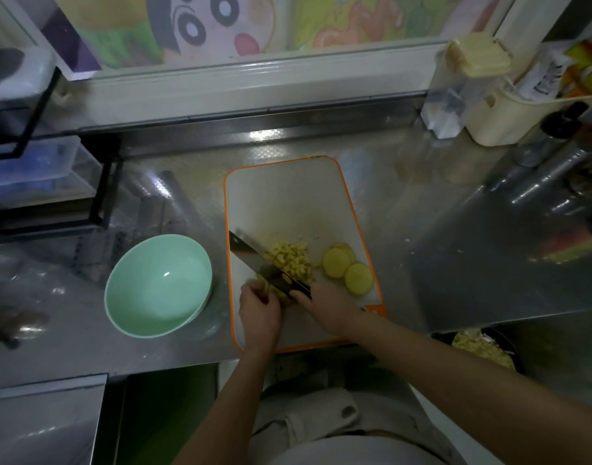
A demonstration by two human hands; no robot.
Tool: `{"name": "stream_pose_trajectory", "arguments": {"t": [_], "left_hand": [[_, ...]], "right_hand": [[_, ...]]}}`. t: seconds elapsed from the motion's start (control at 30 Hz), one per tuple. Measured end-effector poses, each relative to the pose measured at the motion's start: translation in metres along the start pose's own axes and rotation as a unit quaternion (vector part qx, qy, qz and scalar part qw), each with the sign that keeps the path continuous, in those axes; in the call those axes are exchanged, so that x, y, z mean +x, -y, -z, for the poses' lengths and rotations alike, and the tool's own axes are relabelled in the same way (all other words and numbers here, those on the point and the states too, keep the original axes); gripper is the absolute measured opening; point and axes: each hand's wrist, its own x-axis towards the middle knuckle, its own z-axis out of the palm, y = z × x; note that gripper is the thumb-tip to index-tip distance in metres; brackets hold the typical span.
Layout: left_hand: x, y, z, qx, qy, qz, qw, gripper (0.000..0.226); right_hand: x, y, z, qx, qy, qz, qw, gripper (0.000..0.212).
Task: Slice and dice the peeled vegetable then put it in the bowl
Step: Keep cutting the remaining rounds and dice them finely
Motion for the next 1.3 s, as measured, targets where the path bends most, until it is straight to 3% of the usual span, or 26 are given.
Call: {"name": "stream_pose_trajectory", "arguments": {"t": [0.2, 0.73, 0.93, 1.23, 1.3], "left_hand": [[0.000, 0.003, 0.002, -0.035, -0.008, 0.020, 0.999, 0.015], [-0.003, 0.003, 0.001, -0.069, -0.012, 0.014, 0.997, 0.005], [-0.003, 0.001, 0.001, -0.070, -0.013, 0.012, 0.997, 0.003], [-0.001, 0.001, 0.001, -0.064, -0.010, 0.020, 0.998, 0.004], [0.000, 0.002, 0.001, -0.073, -0.007, 0.022, 0.997, 0.003]], "right_hand": [[-0.002, 0.003, 0.005, -0.010, -0.058, 0.043, 0.997, 0.044], [-0.023, 0.009, 0.023, -0.056, 0.009, 0.009, 0.998, 0.037], [-0.027, 0.011, 0.023, -0.072, 0.000, 0.014, 0.997, 0.029], [-0.029, 0.012, 0.013, -0.134, -0.003, 0.027, 0.991, 0.041], [-0.026, 0.008, 0.012, -0.106, 0.008, 0.009, 0.994, 0.039]]}}
